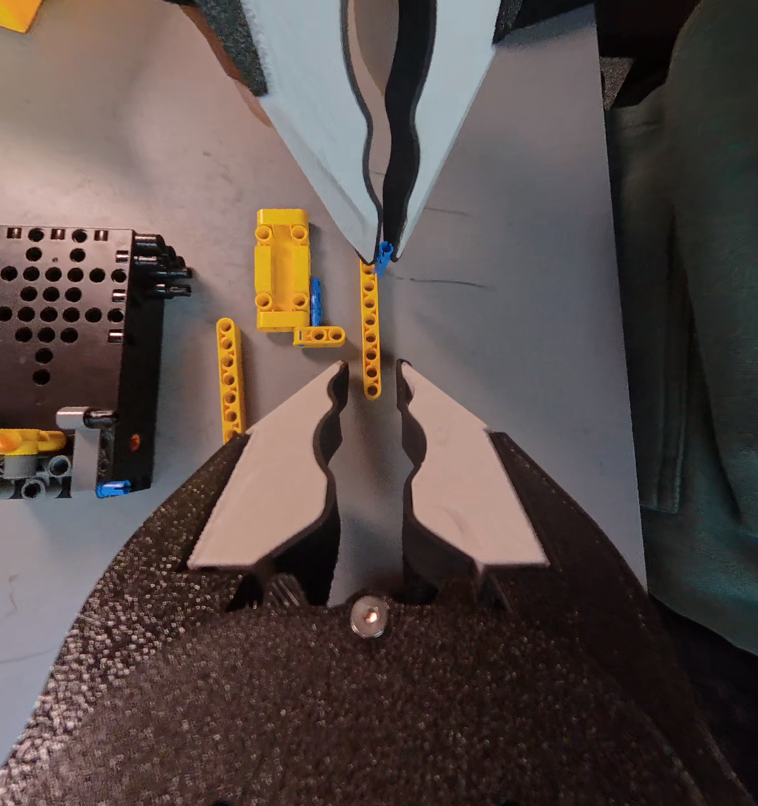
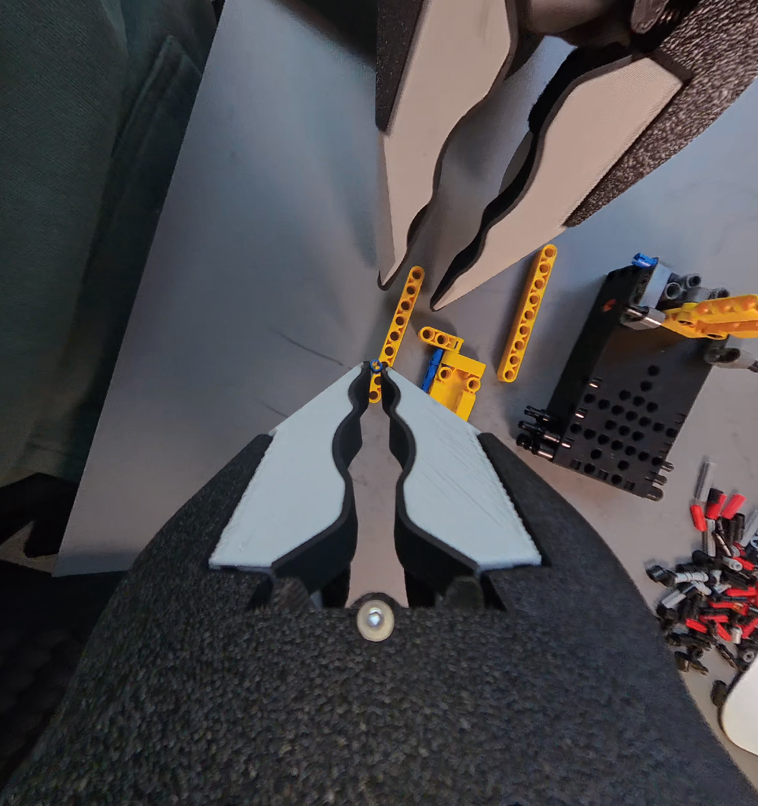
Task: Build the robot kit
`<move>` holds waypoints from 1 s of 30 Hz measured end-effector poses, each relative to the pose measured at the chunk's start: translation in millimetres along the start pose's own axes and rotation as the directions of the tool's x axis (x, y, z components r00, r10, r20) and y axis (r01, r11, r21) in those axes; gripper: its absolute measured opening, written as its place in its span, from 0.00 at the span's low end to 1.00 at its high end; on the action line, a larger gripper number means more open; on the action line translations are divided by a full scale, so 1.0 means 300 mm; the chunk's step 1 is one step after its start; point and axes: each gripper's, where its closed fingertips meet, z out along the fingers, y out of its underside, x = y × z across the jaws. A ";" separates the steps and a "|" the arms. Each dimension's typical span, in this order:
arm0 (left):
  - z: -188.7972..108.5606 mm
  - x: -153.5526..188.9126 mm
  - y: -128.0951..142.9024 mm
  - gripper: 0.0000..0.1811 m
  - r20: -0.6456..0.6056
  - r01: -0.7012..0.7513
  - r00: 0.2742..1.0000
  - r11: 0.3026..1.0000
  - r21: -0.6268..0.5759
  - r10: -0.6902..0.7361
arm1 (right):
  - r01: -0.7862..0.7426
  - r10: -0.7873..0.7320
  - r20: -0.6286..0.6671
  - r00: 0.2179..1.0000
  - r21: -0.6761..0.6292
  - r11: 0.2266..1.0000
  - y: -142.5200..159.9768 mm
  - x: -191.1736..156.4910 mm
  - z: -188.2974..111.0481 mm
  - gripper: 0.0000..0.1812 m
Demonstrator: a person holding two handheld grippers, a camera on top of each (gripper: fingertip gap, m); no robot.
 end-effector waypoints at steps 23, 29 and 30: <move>0.018 0.005 0.012 0.04 0.040 -0.047 0.998 0.999 -0.020 0.047 | -0.060 0.061 -0.027 0.998 0.024 0.998 0.029 0.006 0.016 0.02; 0.007 -0.001 0.000 0.08 0.065 -0.058 0.996 0.998 0.003 0.058 | -0.063 0.065 -0.040 0.997 0.067 0.996 0.014 0.013 0.005 0.02; -0.002 -0.007 -0.014 0.10 0.082 -0.064 0.995 0.997 0.031 0.062 | -0.071 0.076 -0.048 0.996 0.101 0.992 0.000 0.018 -0.006 0.02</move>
